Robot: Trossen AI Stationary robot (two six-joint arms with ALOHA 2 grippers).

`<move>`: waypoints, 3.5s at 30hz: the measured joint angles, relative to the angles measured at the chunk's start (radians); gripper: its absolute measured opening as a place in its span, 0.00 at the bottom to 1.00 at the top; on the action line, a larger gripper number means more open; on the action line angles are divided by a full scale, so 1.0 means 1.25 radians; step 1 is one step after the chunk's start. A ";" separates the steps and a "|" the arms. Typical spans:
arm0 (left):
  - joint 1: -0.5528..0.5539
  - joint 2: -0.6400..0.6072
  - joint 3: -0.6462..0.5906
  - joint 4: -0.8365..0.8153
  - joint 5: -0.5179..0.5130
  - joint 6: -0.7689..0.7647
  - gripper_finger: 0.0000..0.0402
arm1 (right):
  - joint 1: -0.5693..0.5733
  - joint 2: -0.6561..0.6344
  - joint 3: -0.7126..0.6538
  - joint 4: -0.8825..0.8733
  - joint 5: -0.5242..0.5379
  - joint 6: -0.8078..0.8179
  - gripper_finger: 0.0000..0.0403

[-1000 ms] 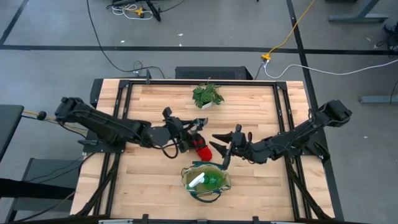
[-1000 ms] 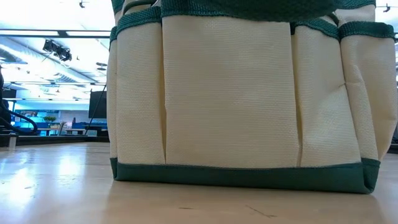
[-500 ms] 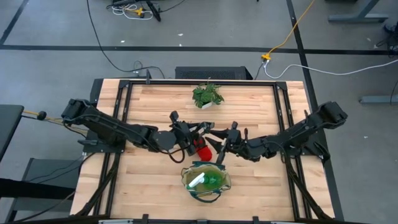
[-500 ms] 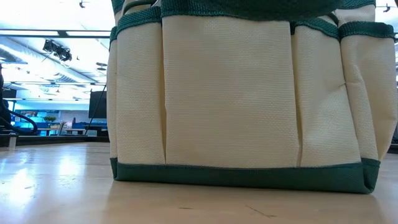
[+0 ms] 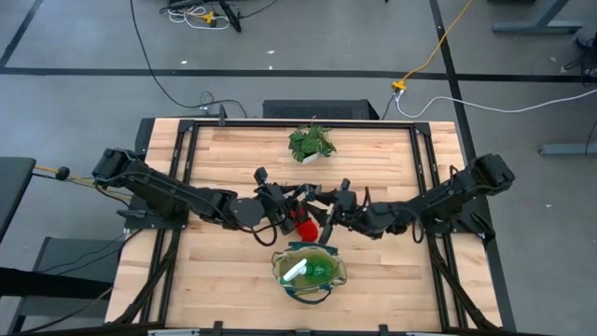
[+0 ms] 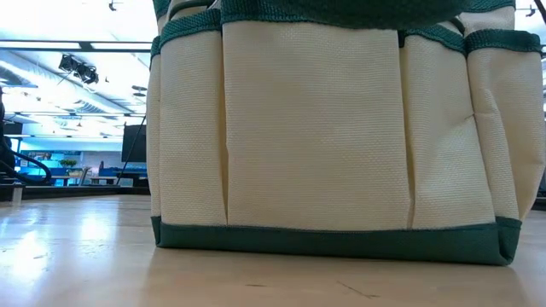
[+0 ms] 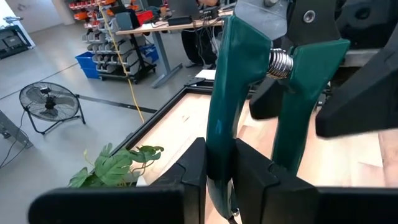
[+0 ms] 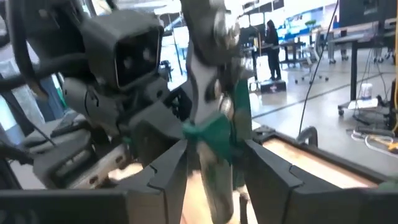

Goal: Pick & Place Garden tools in Gardening bag
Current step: Put the dark green shear scissors into the gray gardening bag

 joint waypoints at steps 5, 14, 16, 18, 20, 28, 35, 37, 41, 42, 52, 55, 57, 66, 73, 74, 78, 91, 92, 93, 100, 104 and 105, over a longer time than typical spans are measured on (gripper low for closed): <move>-0.002 0.000 0.000 0.000 0.007 -0.002 0.14 | 0.000 0.000 0.000 0.041 -0.005 -0.041 0.36; -0.005 -0.001 0.000 -0.010 -0.001 -0.004 0.17 | 0.008 -0.001 0.021 -0.003 0.011 -0.071 0.11; -0.009 -0.002 0.000 -0.012 0.008 -0.002 0.19 | 0.013 -0.001 0.021 -0.002 0.017 -0.070 0.11; -0.013 -0.002 0.000 -0.013 0.015 0.003 0.19 | 0.019 -0.001 0.021 -0.003 0.021 -0.069 0.11; -0.019 -0.002 0.000 -0.014 0.014 0.019 0.20 | 0.023 -0.001 0.022 -0.003 0.018 -0.070 0.11; -0.055 -0.002 0.000 -0.012 0.008 0.082 0.21 | 0.048 -0.003 0.022 0.003 0.018 -0.087 0.11; -0.099 -0.016 0.003 -0.007 -0.005 0.104 0.21 | 0.075 -0.027 0.023 -0.009 0.019 -0.108 0.11; -0.112 -0.027 0.002 -0.012 0.007 0.105 0.21 | 0.079 -0.029 0.023 -0.014 0.018 -0.109 0.11; -0.133 -0.036 0.002 -0.023 0.040 0.099 0.23 | 0.087 -0.033 0.023 -0.015 0.016 -0.110 0.11; -0.136 -0.038 0.002 -0.028 0.039 0.099 0.24 | 0.088 -0.033 0.023 -0.012 0.015 -0.110 0.11; -0.164 -0.040 -0.002 -0.100 0.035 0.072 0.46 | 0.135 -0.048 0.026 0.002 0.068 -0.124 0.11; -0.177 -0.040 -0.002 -0.106 -0.013 0.097 0.49 | 0.154 -0.061 0.026 -0.028 0.067 -0.104 0.11; -0.187 -0.040 -0.002 -0.107 -0.052 0.103 0.49 | 0.166 -0.069 0.026 -0.053 0.067 -0.077 0.11; -0.198 -0.040 -0.001 -0.103 -0.116 0.103 0.48 | 0.206 -0.076 0.025 -0.117 0.031 0.013 0.11; -0.198 -0.040 -0.001 -0.103 -0.116 0.103 0.48 | 0.246 -0.078 0.024 -0.068 0.034 -0.059 0.11; -0.198 -0.040 -0.001 -0.103 -0.116 0.103 0.48 | 0.254 -0.079 0.024 -0.056 0.040 -0.074 0.11; -0.198 -0.040 0.000 -0.103 -0.117 0.103 0.48 | 0.282 -0.091 0.027 -0.045 0.056 -0.107 0.11; -0.197 -0.040 0.000 -0.103 -0.119 0.102 0.48 | 0.342 -0.091 0.132 -0.199 0.150 -0.159 0.11; -0.197 -0.040 0.000 -0.103 -0.119 0.102 0.48 | 0.342 -0.090 0.132 -0.229 0.150 -0.132 0.11; -0.197 -0.040 0.000 -0.103 -0.119 0.102 0.48 | 0.340 -0.090 0.132 -0.257 0.150 -0.105 0.11; -0.197 -0.040 0.000 -0.103 -0.119 0.102 0.48 | 0.339 -0.090 0.132 -0.363 0.138 -0.009 0.11; -0.197 -0.040 0.000 -0.103 -0.119 0.102 0.48 | 0.339 -0.090 0.132 -0.408 0.079 0.027 0.11; -0.196 -0.040 0.000 -0.103 -0.119 0.102 0.48 | 0.338 -0.090 0.132 -0.421 0.073 0.039 0.11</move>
